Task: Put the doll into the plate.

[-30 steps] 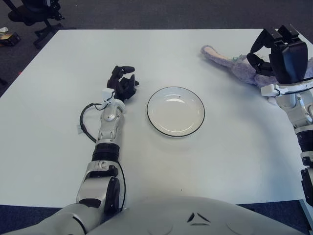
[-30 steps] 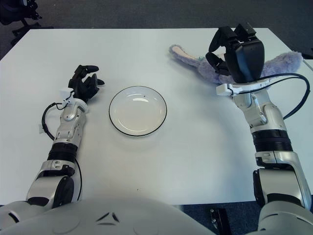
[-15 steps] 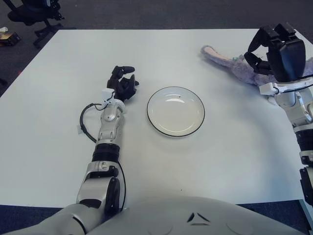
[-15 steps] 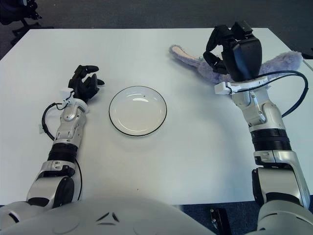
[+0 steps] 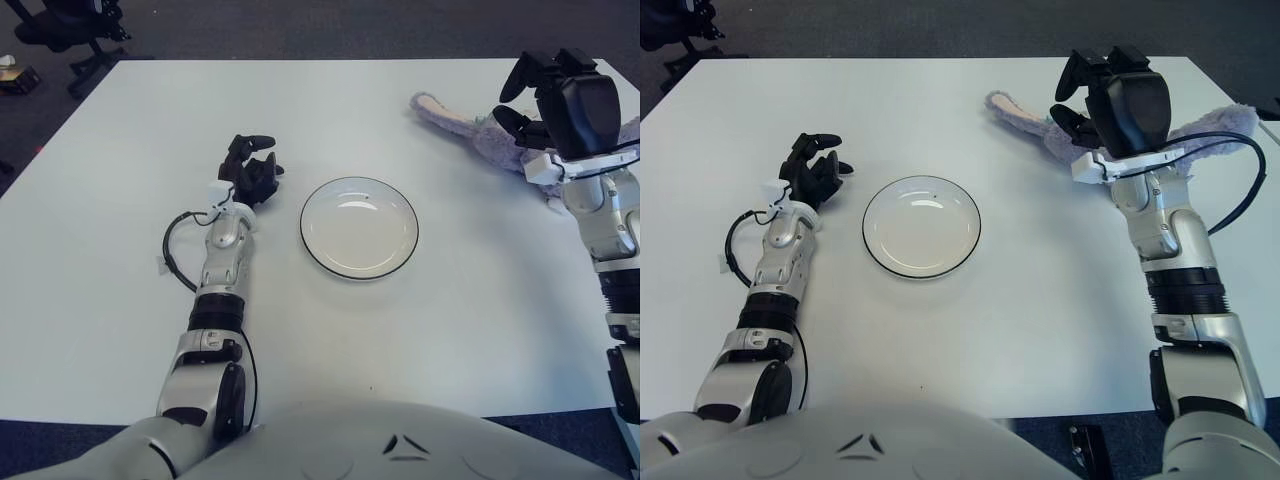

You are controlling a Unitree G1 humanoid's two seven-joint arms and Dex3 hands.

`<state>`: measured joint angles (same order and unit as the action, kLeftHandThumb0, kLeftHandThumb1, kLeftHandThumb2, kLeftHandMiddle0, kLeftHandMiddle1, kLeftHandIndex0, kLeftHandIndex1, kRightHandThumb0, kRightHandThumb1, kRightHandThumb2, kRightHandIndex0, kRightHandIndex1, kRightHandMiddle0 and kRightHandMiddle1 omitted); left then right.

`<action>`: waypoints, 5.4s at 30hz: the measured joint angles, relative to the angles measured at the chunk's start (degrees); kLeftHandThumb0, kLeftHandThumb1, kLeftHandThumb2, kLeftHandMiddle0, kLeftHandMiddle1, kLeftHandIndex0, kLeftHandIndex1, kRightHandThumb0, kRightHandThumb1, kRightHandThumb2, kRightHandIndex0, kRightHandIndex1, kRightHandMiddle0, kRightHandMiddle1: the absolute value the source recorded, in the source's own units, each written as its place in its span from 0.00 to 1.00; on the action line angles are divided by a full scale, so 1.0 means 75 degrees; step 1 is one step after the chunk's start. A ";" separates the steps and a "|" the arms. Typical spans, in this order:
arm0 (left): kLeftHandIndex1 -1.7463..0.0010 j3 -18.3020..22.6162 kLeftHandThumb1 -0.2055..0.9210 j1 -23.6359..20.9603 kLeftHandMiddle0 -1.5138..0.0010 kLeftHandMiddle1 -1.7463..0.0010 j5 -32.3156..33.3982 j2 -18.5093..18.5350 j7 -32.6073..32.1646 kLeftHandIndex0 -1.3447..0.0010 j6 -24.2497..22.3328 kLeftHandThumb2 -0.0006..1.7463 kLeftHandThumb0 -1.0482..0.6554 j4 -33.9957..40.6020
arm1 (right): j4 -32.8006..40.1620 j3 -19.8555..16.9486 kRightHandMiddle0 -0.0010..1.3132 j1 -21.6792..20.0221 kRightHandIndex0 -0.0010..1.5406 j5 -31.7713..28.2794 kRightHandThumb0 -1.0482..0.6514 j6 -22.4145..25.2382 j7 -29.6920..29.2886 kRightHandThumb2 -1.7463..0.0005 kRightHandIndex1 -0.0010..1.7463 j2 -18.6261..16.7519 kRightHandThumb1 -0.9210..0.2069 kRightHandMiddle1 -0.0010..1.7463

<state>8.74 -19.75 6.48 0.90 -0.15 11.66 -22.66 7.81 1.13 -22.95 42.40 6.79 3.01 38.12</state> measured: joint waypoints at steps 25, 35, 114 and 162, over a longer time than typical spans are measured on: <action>0.23 -0.0005 0.74 0.0033 0.65 0.08 -0.0025 -0.0008 -0.0041 0.66 -0.0041 0.43 0.61 0.0059 | -0.0374 0.0375 0.30 -0.0479 0.27 0.0905 0.15 0.0417 0.2393 0.84 0.00 0.1479 0.00 0.03; 0.23 -0.0012 0.74 0.0064 0.65 0.08 -0.0028 -0.0013 -0.0051 0.66 -0.0079 0.43 0.61 0.0129 | -0.1201 0.0769 0.27 -0.0882 0.25 0.1204 0.10 0.0222 0.2704 0.79 0.00 0.1702 0.00 0.01; 0.21 0.0212 0.78 -0.0227 0.62 0.12 0.0239 0.0305 0.0355 0.70 0.0316 0.39 0.61 -0.0531 | -0.8902 0.2392 0.21 -0.4920 0.21 -0.0155 0.03 0.0548 0.2181 0.77 0.00 0.0163 0.00 0.00; 0.20 0.0184 0.78 -0.0031 0.62 0.12 0.0234 0.0248 0.0229 0.71 -0.0006 0.39 0.61 -0.0094 | -0.9214 0.2509 0.20 -0.5509 0.16 -0.0995 0.04 0.0685 0.4652 0.82 0.01 0.0270 0.00 0.01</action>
<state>10.12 -19.99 8.23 2.75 1.57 11.61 -23.36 -61.29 19.94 -64.27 34.94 11.93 37.90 40.15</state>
